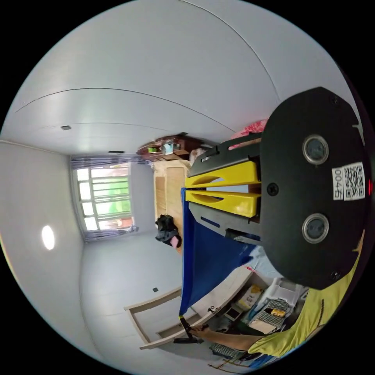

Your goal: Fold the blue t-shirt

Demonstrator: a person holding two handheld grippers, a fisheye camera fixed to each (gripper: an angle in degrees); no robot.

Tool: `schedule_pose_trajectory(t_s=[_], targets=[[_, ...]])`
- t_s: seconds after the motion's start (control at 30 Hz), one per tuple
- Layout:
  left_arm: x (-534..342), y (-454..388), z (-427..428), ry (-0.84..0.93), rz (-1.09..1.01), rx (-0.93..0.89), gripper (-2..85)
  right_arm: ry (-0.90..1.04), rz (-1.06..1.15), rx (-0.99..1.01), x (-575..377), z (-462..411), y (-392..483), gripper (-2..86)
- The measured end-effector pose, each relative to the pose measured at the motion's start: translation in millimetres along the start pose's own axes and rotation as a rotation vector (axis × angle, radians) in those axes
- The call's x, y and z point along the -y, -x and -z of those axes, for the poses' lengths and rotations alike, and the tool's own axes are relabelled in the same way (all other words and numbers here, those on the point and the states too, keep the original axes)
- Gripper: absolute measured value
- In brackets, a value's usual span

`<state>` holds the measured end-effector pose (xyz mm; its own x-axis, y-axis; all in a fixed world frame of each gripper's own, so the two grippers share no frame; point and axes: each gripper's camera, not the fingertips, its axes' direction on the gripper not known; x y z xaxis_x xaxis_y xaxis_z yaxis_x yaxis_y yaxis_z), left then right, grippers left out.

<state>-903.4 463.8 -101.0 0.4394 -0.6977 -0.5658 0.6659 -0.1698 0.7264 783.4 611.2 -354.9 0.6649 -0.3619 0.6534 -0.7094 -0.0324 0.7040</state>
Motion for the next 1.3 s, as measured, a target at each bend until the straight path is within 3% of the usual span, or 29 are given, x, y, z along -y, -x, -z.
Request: schedule_pose_trajectory(t_s=[0.2, 0.47, 0.63, 0.8, 1.0, 1.3], targets=[[-45, -14, 23, -0.039, -0.068, -0.012, 1.2, 0.005, 0.074, 0.062, -41, 1, -7, -0.8], [-250, 14, -50, 0.159, -0.008, -0.007, 1.2, 0.375, 0.157, 0.193, -218, -101, -32, -0.8], [-390, 40, -103, 0.307, 0.106, -0.047, 1.1, 0.560, 0.066, 0.210, -333, -163, -57, -0.7], [-478, 45, -135, 0.498, 0.063, -0.027, 1.0, 0.693, -0.042, 0.193, -437, -197, -83, -0.7], [-558, 60, -150, 0.603, 0.088, -0.073, 1.0, 0.828, -0.078, 0.082, -536, -204, -95, -0.8], [-638, 71, -128, 0.656, 0.039, -0.054, 0.9, 0.860, -0.144, 0.016, -628, -155, -130, -0.8]])
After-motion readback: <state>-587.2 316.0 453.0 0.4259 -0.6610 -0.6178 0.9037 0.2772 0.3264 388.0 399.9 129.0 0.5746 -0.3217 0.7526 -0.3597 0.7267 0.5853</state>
